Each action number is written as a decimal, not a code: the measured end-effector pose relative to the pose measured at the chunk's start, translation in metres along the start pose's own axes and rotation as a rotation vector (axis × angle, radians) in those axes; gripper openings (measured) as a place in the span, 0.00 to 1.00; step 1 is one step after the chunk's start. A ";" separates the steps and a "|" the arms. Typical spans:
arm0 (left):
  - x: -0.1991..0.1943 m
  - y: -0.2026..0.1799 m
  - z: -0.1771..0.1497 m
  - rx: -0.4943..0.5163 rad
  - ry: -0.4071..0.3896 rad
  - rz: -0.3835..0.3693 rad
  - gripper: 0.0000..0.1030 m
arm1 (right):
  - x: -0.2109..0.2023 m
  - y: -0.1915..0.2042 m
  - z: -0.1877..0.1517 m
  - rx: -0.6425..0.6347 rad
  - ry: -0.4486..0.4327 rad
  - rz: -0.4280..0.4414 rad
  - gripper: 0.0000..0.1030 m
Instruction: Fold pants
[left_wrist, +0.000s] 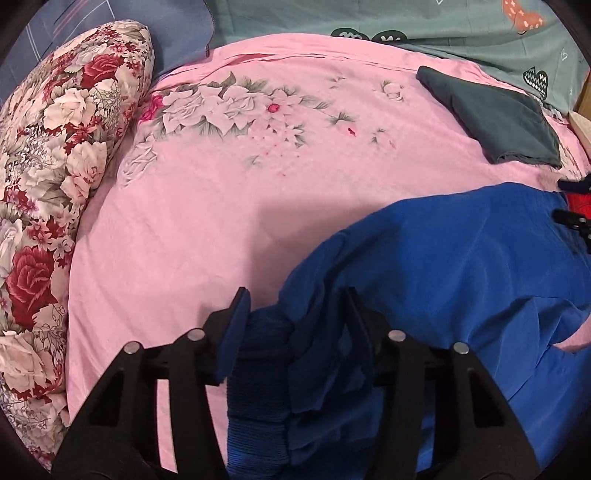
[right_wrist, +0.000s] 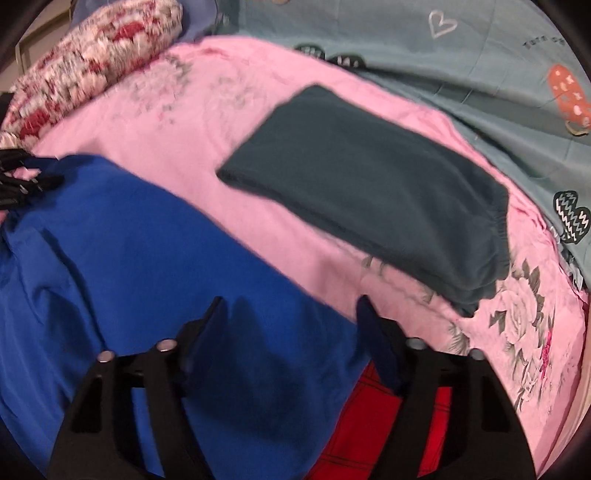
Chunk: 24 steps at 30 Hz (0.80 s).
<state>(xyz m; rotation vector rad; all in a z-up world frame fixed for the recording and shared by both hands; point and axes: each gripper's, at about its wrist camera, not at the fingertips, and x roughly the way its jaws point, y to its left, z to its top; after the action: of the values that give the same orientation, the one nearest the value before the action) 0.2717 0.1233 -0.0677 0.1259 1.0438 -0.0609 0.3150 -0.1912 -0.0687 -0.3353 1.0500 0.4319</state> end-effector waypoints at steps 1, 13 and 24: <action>0.000 0.001 0.000 -0.005 0.001 -0.003 0.45 | 0.000 -0.004 0.000 0.018 0.001 0.041 0.39; -0.030 0.002 0.001 -0.071 -0.085 -0.030 0.23 | -0.053 -0.001 -0.017 0.030 -0.166 0.029 0.01; -0.134 -0.012 -0.068 -0.014 -0.225 -0.112 0.12 | -0.181 0.071 -0.099 -0.062 -0.385 0.084 0.01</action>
<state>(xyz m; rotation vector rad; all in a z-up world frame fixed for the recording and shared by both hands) 0.1451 0.1187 0.0136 0.0462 0.8253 -0.1660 0.1279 -0.2076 0.0416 -0.2503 0.6777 0.5797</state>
